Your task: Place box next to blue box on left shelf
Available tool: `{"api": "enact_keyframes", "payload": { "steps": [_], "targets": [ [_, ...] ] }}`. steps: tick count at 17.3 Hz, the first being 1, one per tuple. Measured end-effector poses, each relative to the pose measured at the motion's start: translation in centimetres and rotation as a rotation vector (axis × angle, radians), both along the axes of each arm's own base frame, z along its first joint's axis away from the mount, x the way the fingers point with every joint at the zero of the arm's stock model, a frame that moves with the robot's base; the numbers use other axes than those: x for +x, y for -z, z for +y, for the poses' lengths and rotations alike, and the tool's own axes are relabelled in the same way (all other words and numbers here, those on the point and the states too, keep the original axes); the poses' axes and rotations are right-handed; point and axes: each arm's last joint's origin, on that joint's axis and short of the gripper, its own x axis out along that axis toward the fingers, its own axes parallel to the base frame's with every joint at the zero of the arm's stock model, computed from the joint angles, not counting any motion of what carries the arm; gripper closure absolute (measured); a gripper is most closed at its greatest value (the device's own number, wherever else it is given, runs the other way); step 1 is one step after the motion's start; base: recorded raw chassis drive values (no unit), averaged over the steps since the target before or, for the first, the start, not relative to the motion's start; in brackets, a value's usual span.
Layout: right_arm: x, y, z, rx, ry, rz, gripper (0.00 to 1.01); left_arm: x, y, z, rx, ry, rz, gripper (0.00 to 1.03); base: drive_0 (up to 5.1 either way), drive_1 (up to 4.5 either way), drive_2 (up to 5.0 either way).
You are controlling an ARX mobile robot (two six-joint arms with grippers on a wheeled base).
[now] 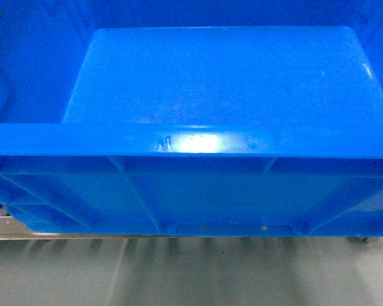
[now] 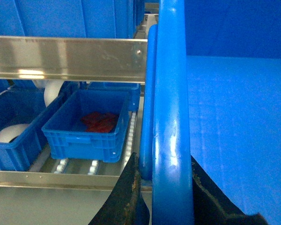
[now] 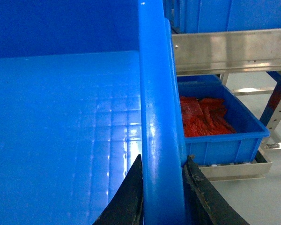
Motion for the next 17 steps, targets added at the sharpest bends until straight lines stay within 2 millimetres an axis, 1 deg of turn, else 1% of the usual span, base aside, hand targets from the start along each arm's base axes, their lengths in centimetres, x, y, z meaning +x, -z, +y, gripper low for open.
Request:
{"api": "enact_keyframes", "payload": {
  "steps": [17],
  "targets": [
    [0.0, 0.01, 0.0, 0.0, 0.0, 0.001, 0.86, 0.0, 0.01, 0.0, 0.0, 0.0, 0.001, 0.85, 0.0, 0.0, 0.0]
  ]
}}
